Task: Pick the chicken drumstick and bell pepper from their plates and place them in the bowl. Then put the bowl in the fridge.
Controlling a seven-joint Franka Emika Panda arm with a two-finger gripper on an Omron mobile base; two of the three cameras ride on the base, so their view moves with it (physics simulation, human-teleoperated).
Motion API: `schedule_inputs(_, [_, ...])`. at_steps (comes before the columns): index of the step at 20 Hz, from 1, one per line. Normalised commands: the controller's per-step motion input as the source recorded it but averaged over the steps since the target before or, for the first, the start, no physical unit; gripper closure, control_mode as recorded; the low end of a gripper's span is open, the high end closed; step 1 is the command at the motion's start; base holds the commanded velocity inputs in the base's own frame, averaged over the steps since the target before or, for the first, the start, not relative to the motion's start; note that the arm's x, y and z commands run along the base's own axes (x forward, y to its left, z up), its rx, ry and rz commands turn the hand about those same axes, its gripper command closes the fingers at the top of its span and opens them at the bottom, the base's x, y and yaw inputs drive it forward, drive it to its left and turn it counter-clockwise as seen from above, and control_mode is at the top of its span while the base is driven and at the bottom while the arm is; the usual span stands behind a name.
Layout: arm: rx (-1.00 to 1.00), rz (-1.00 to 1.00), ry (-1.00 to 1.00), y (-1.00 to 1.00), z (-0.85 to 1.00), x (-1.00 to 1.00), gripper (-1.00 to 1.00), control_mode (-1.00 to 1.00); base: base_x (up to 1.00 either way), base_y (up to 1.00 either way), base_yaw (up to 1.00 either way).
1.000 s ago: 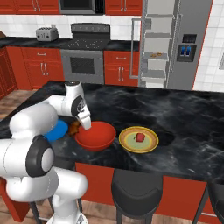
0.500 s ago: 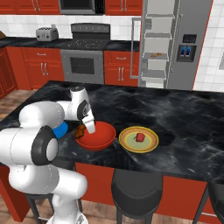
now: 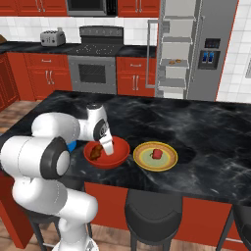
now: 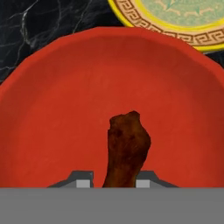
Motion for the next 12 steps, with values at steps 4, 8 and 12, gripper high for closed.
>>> schedule_inputs(4, [0.00, 0.00, 0.00, -0.11, -0.11, 0.27, 1.00, -1.00, 0.00, 0.00, 0.00])
schedule_inputs(8, [0.00, 0.00, 0.00, -0.03, -0.06, 0.26, 1.00, -1.00, 0.00, 0.00, 0.00])
schedule_inputs(12, [0.00, 0.00, 0.00, 0.00, -0.11, 0.15, 1.00, -1.00, 0.00, 0.00, 0.00])
